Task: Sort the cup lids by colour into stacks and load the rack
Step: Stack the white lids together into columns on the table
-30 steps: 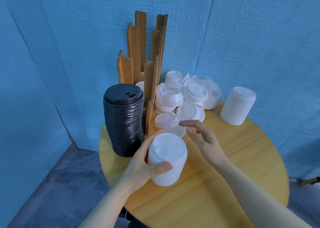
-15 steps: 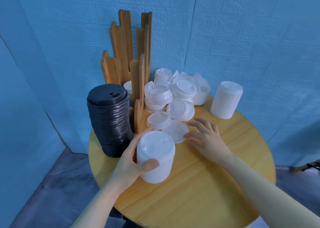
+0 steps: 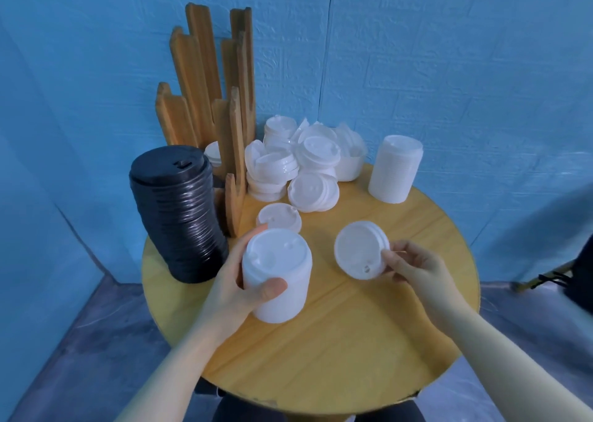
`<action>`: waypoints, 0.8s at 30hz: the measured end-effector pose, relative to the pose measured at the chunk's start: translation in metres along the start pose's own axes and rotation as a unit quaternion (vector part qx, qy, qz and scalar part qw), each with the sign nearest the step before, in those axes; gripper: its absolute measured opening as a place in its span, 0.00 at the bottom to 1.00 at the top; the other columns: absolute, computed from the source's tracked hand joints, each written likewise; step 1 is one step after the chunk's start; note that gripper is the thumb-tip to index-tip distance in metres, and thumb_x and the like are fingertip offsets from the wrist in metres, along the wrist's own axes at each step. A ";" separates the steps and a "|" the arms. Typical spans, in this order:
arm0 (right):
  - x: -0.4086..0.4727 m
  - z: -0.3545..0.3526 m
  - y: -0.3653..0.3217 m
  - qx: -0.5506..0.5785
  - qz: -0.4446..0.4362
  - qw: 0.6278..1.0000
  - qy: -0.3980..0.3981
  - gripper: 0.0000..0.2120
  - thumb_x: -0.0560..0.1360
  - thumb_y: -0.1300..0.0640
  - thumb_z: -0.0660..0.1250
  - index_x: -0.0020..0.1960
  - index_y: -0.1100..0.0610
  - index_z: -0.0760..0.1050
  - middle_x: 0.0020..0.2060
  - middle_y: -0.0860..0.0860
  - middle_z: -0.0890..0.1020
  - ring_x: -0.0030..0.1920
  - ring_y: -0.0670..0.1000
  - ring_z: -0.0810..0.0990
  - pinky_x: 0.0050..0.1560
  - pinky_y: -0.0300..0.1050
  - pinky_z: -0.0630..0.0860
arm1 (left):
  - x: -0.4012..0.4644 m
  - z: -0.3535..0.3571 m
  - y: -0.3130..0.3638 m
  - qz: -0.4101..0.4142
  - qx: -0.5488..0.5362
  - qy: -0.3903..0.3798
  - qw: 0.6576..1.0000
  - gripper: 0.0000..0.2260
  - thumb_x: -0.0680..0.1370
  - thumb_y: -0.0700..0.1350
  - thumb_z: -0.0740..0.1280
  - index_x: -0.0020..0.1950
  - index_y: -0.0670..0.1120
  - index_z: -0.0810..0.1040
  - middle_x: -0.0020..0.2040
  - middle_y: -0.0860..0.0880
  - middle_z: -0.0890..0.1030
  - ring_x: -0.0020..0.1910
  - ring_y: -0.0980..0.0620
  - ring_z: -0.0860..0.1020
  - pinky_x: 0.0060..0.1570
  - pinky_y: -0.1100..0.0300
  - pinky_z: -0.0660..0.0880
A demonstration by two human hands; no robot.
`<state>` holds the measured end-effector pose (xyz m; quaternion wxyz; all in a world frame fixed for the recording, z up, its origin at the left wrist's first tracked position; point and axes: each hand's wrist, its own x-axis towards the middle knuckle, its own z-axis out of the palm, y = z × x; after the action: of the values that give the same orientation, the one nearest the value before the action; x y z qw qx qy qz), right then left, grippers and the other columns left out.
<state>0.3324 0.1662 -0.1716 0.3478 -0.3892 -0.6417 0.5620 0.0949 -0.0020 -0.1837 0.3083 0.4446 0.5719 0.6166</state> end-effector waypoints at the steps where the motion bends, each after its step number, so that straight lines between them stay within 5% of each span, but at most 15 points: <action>1: -0.001 0.000 -0.003 0.040 0.055 0.998 -0.004 0.09 0.76 0.59 0.68 0.53 0.62 0.78 0.36 0.56 0.83 0.39 0.52 0.79 0.41 0.42 0.74 | 0.000 0.004 0.000 -0.002 -0.003 -0.005 1.000 0.48 0.55 0.70 0.79 0.71 0.58 0.69 0.63 0.64 0.78 0.64 0.63 0.75 0.56 0.71 0.73; 7: -0.008 -0.007 -0.011 0.008 0.130 0.991 0.021 0.10 0.78 0.60 0.67 0.59 0.57 0.75 0.37 0.55 0.83 0.36 0.52 0.79 0.34 0.44 0.78 | -0.003 0.020 0.001 -0.007 -0.014 -0.038 0.999 0.49 0.54 0.70 0.79 0.72 0.58 0.68 0.63 0.64 0.79 0.64 0.63 0.76 0.56 0.71 0.73; 10: -0.013 -0.016 -0.013 -0.227 0.081 0.970 0.019 0.07 0.79 0.53 0.65 0.56 0.52 0.77 0.42 0.50 0.83 0.39 0.48 0.80 0.38 0.43 0.77 | -0.004 0.020 0.000 -0.004 -0.017 -0.038 0.999 0.48 0.55 0.70 0.79 0.72 0.59 0.68 0.64 0.64 0.78 0.65 0.63 0.75 0.57 0.70 0.72; 12: -0.015 -0.020 -0.010 -0.407 0.017 0.913 0.017 0.08 0.78 0.49 0.64 0.56 0.49 0.76 0.47 0.44 0.80 0.46 0.46 0.78 0.46 0.45 0.76 | -0.003 0.019 -0.001 -0.004 -0.016 -0.034 0.999 0.48 0.55 0.70 0.79 0.72 0.60 0.68 0.65 0.64 0.77 0.65 0.63 0.75 0.58 0.70 0.72; 14: -0.015 -0.021 -0.010 -0.447 -0.054 0.893 0.014 0.10 0.78 0.51 0.64 0.59 0.46 0.75 0.53 0.42 0.76 0.54 0.46 0.75 0.52 0.47 0.74 | -0.004 0.019 -0.001 -0.002 -0.014 -0.034 0.999 0.47 0.55 0.71 0.78 0.71 0.62 0.68 0.65 0.65 0.77 0.66 0.63 0.74 0.58 0.71 0.72; 17: -0.008 -0.022 -0.016 -0.360 -0.117 0.916 -0.131 0.24 0.75 0.62 0.67 0.66 0.40 0.70 0.67 0.40 0.68 0.68 0.45 0.64 0.65 0.44 0.63 | -0.004 0.017 -0.002 -0.002 -0.013 -0.035 0.999 0.48 0.55 0.71 0.78 0.72 0.62 0.67 0.66 0.64 0.76 0.67 0.62 0.74 0.59 0.69 0.72; 20: -0.002 -0.021 -0.022 -0.334 -0.084 0.888 -0.306 0.37 0.73 0.61 0.67 0.72 0.31 0.59 0.74 0.31 0.53 0.76 0.40 0.51 0.72 0.47 0.51 | -0.004 0.017 -0.002 -0.001 -0.010 -0.036 0.999 0.48 0.56 0.72 0.77 0.73 0.61 0.67 0.67 0.63 0.76 0.68 0.61 0.72 0.61 0.69 0.71; 24: 0.009 -0.017 -0.021 -0.386 -0.066 0.849 -0.354 0.39 0.74 0.60 0.68 0.73 0.31 0.55 0.74 0.28 0.52 0.75 0.37 0.49 0.74 0.46 0.44 | -0.005 0.015 -0.001 -0.004 -0.010 -0.044 0.999 0.49 0.56 0.72 0.77 0.74 0.61 0.65 0.68 0.65 0.74 0.70 0.62 0.71 0.63 0.68 0.70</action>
<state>0.3409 0.1804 -0.1488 -0.0449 -0.2232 -0.9107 0.3447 0.1107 -0.0001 -0.1869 0.3400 0.4660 0.5533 0.6009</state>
